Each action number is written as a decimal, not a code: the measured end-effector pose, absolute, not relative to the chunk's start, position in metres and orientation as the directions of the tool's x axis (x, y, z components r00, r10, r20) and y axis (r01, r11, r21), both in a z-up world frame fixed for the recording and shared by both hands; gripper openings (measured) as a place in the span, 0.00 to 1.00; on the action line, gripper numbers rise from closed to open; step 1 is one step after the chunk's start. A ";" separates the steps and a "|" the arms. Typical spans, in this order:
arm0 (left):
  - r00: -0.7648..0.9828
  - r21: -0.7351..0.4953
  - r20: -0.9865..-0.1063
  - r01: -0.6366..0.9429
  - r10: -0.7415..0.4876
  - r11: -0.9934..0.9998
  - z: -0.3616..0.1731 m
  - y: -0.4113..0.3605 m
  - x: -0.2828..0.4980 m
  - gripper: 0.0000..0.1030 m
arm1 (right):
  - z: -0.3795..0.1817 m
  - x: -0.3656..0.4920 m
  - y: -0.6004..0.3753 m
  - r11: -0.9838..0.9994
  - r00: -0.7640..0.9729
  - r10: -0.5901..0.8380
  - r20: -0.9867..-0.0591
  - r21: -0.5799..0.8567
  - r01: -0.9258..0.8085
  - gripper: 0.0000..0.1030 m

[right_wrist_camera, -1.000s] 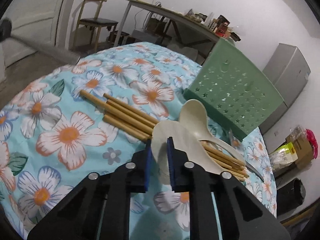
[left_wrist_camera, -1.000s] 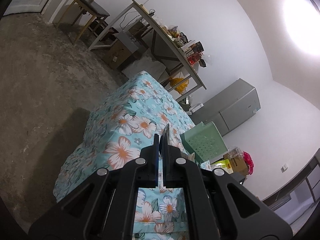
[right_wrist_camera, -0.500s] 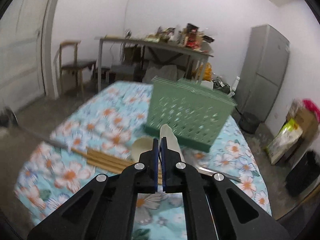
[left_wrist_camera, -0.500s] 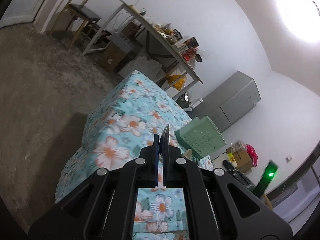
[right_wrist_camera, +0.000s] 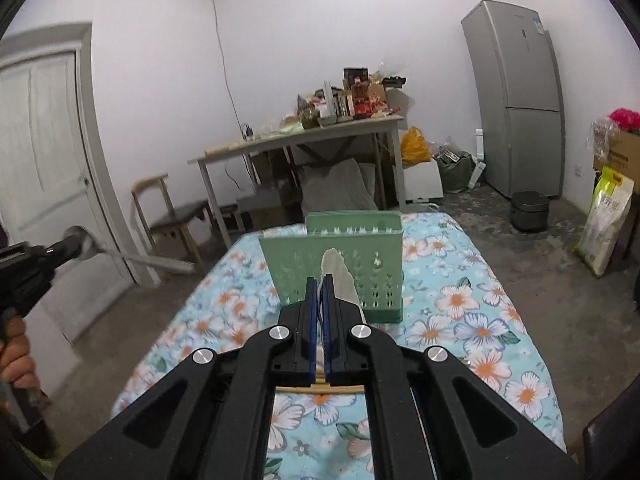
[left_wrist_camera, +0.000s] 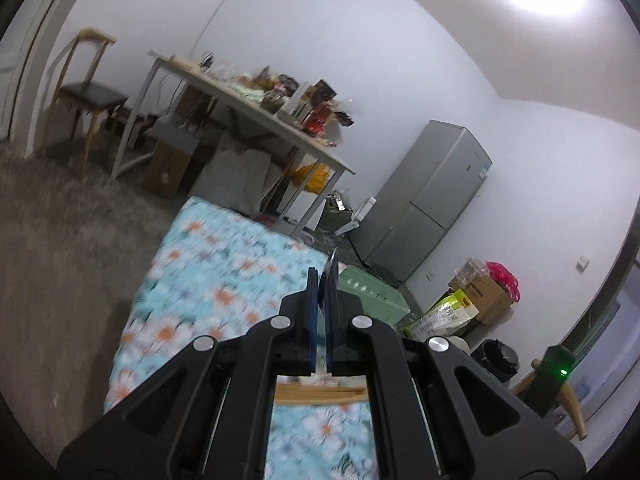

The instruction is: Organize utensils

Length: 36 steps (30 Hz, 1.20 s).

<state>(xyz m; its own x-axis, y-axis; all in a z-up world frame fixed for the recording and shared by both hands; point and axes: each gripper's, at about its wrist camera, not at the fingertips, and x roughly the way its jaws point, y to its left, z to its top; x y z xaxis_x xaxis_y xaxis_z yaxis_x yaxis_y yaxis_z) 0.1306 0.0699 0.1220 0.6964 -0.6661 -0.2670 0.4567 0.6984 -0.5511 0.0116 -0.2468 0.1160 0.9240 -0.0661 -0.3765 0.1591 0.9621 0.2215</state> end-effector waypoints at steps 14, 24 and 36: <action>0.760 -0.354 -0.287 0.482 -0.583 0.802 0.180 -0.036 0.193 0.01 | 0.132 0.003 -0.291 0.937 0.967 0.030 -0.254 0.344 0.062 0.02; 0.779 -0.167 -0.400 0.455 -0.482 0.874 0.166 -0.096 0.229 0.01 | 0.125 0.014 -0.309 0.929 0.967 0.052 -0.248 0.368 0.044 0.02; 0.717 -0.130 -0.512 0.480 -0.474 0.867 0.135 -0.130 0.257 0.03 | 0.113 0.022 -0.322 0.923 0.960 0.050 -0.275 0.380 0.061 0.02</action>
